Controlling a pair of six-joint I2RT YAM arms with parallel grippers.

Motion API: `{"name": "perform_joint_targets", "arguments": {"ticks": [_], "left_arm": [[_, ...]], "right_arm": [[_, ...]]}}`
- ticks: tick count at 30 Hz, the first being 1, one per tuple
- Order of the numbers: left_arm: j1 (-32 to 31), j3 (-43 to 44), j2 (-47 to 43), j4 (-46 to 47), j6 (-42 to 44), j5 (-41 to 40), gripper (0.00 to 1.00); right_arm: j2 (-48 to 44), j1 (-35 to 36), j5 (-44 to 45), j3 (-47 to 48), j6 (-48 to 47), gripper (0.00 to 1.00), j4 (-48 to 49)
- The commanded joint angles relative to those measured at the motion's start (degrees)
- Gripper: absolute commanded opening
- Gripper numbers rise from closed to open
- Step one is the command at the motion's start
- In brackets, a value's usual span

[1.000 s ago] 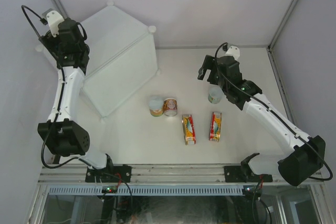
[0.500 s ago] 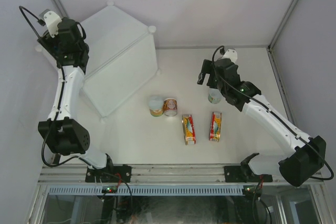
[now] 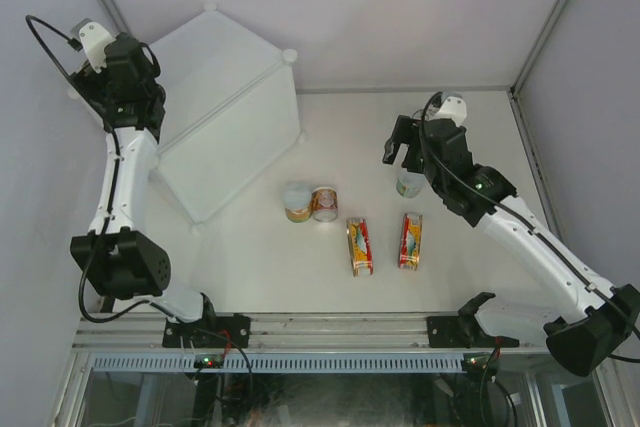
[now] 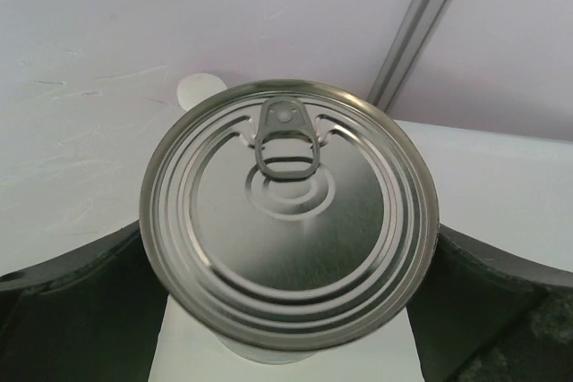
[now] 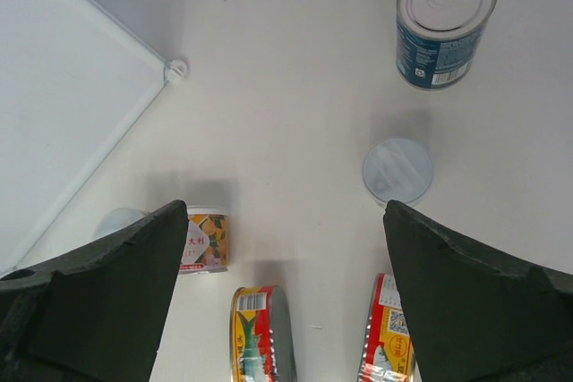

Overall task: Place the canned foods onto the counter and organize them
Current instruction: Place the canned food on the counter.

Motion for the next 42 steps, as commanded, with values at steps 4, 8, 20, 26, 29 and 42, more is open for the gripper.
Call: {"name": "perform_joint_targets", "arguments": {"ticks": [4,8,20,26,29,42], "left_arm": [[0.7,1.2,-3.5,-2.1,-3.3,4.0,1.0],[0.7,0.7,-4.2,-2.7,-3.8,4.9,1.0],[0.7,-1.2,-6.3,-4.0,-3.4,7.0,1.0],[0.7,-2.4,-7.0,-4.1,-3.2,7.4,1.0],[0.8,-2.1,-6.7,-4.1,-2.6,7.6,1.0],[0.8,-0.8,-5.1,-6.0,-5.0,9.3,1.0]], "right_arm": [[-2.2,0.9,1.2,-0.4,0.8,0.9,-0.1],[-3.0,1.1,1.2,-0.9,1.0,0.9,-0.1],[-5.1,2.5,2.5,-1.5,1.9,0.9,-0.6],[-4.8,2.4,1.8,-2.0,1.8,0.9,0.2],[-4.8,2.4,1.7,-2.0,1.6,0.9,0.5],[-6.3,2.8,2.4,-3.0,2.7,0.9,-0.8]]}}
